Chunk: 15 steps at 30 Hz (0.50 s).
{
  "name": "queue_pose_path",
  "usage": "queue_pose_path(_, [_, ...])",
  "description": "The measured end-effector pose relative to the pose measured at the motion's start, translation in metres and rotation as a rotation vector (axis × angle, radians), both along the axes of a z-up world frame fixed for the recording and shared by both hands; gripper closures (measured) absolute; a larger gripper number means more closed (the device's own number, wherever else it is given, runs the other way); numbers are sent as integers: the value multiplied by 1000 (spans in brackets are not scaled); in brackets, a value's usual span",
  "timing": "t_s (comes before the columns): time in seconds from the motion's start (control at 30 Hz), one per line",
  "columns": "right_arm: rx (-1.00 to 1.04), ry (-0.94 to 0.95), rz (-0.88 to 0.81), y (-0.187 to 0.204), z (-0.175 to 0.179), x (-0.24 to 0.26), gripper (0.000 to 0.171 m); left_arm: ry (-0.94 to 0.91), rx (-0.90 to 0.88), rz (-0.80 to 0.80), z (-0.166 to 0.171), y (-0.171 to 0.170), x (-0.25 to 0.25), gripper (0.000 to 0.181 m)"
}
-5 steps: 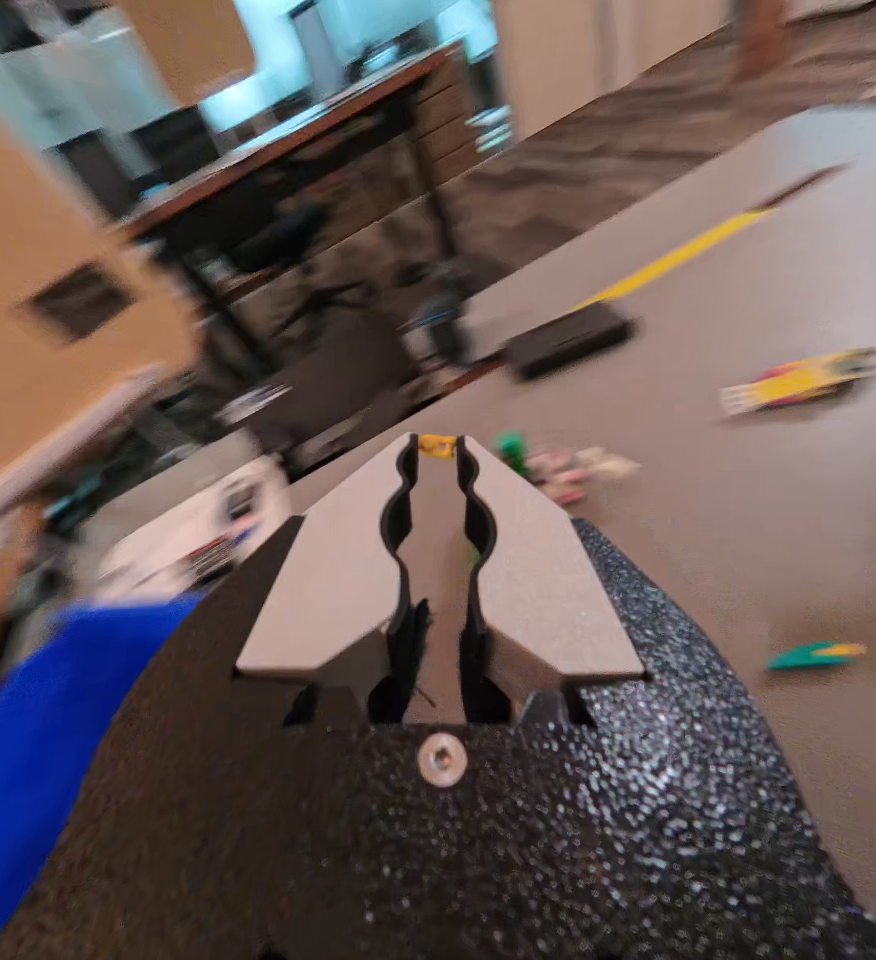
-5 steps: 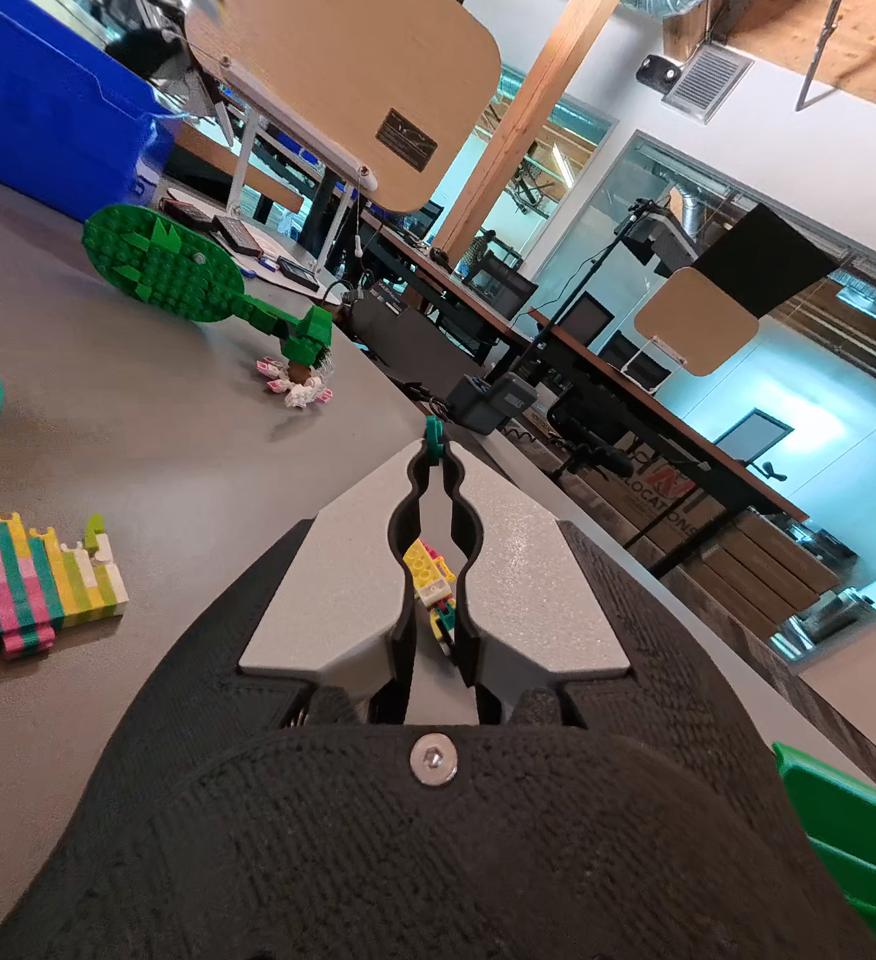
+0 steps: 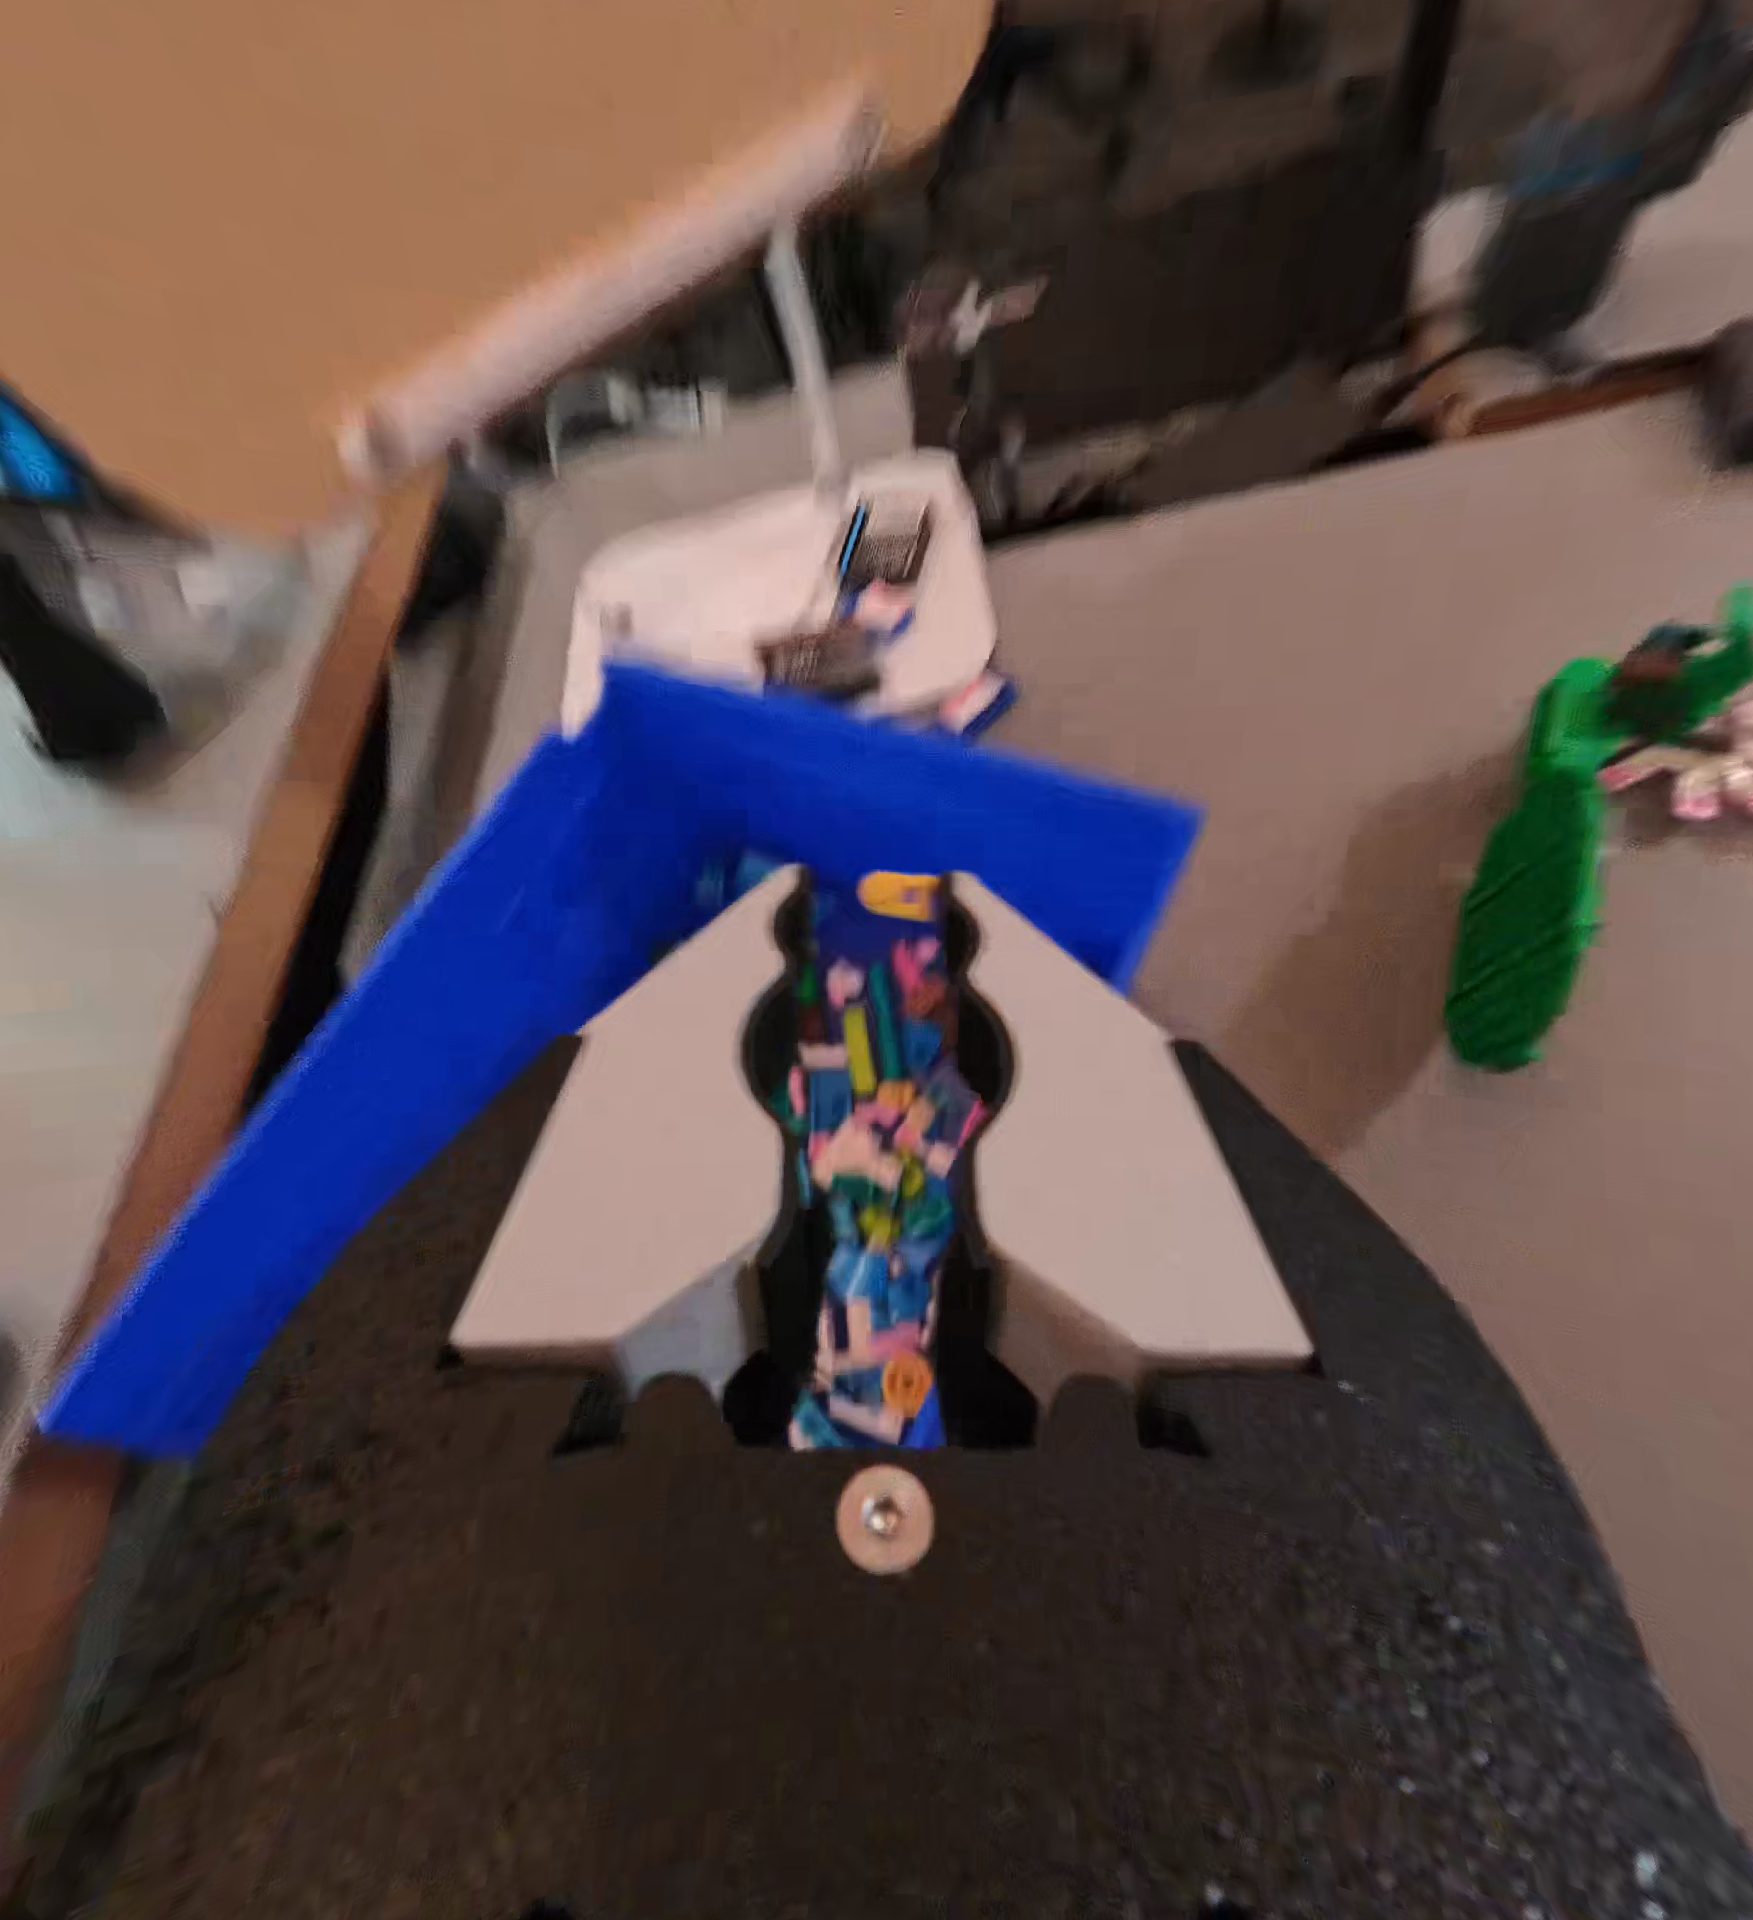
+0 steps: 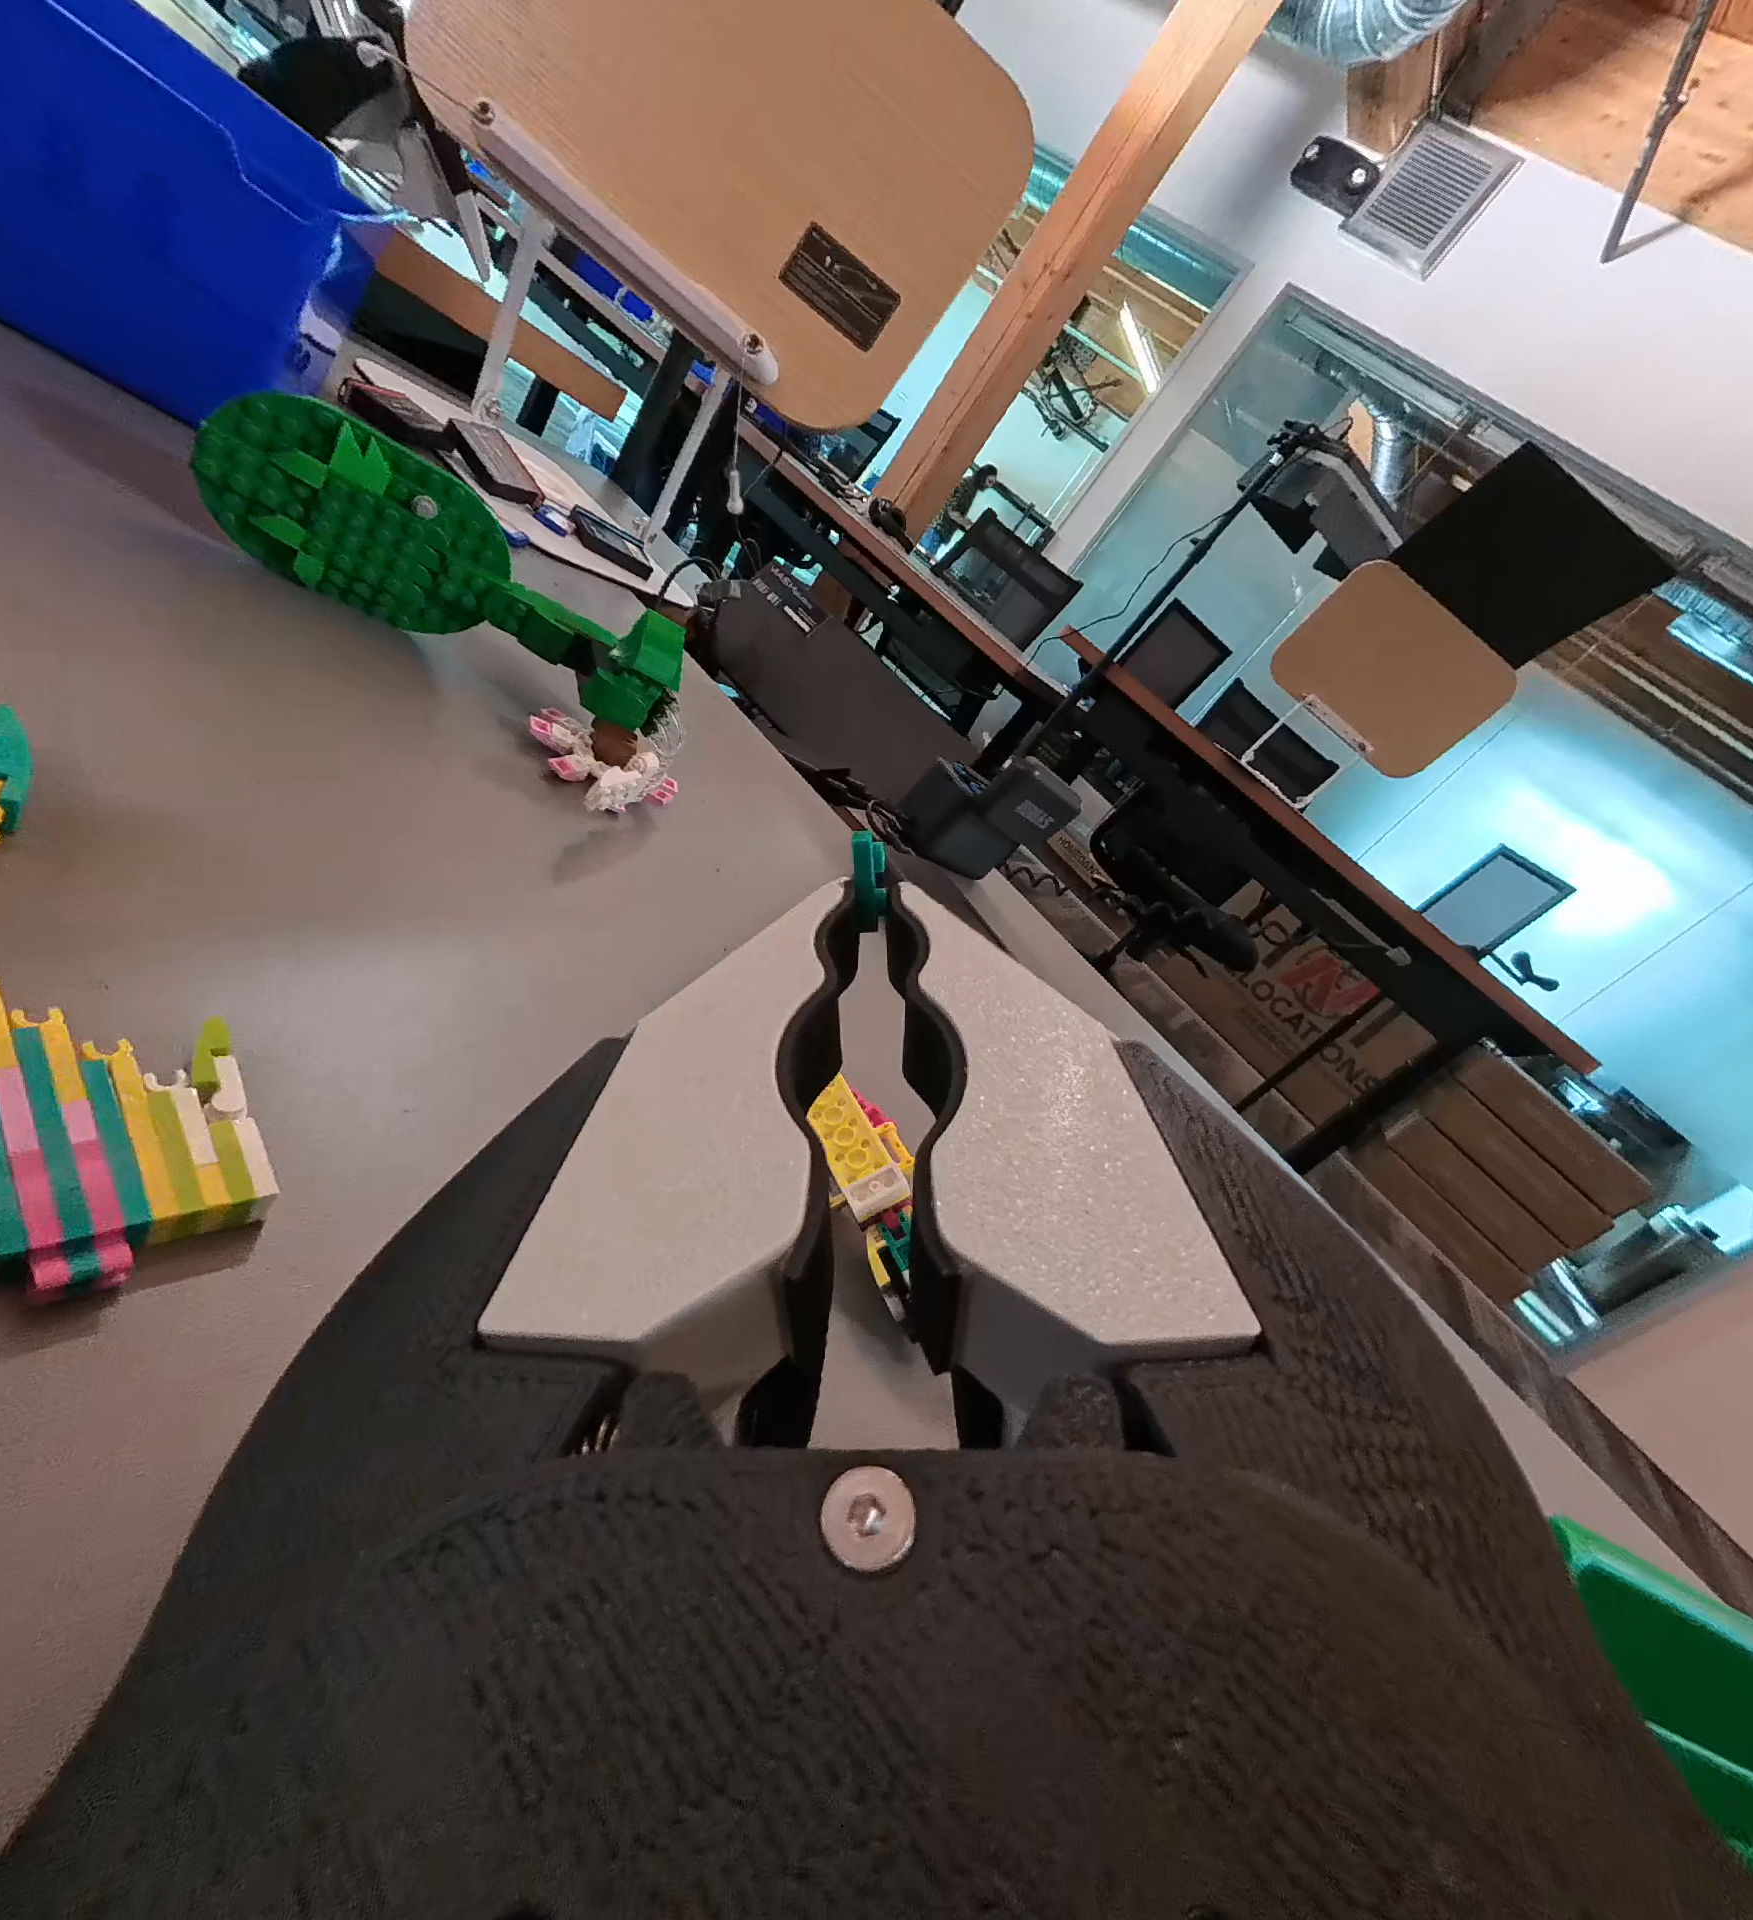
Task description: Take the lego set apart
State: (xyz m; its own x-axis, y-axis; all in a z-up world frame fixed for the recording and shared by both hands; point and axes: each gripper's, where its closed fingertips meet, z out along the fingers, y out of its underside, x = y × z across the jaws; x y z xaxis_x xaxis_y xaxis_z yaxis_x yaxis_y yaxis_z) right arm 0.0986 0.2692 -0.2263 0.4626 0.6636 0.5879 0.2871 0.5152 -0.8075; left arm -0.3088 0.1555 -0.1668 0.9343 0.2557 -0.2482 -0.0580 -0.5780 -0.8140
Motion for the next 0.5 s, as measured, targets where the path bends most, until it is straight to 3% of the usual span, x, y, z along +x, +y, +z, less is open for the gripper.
queue_pose_path(0.03, [8, -3, 1, -1, 0, 0, 169, -97, -55, 53, -15, -7, -16, 133])
queue_pose_path(0.1, [23, -8, 2, -3, 1, 0, 169, -250, -82, 110, -33, -14, -30, 116])
queue_pose_path(0.2, [44, -13, 6, -6, 2, 0, 169, -239, -25, 161, -29, -19, -37, 90])
queue_pose_path(0.3, [101, -11, 18, -14, 7, -2, 169, -305, 141, -15, -4, 2, 27, 65])
queue_pose_path(0.4, [205, -22, 46, -30, 14, -8, 169, -444, 220, -452, 10, 24, 169, 105])
queue_pose_path(0.47, [288, -54, 70, -45, 15, -14, 170, -474, 188, -720, -1, 22, 260, 139])
queue_pose_path(0.5, [327, -75, 85, -53, 14, -18, 170, -444, 160, -802, -12, 22, 293, 146])
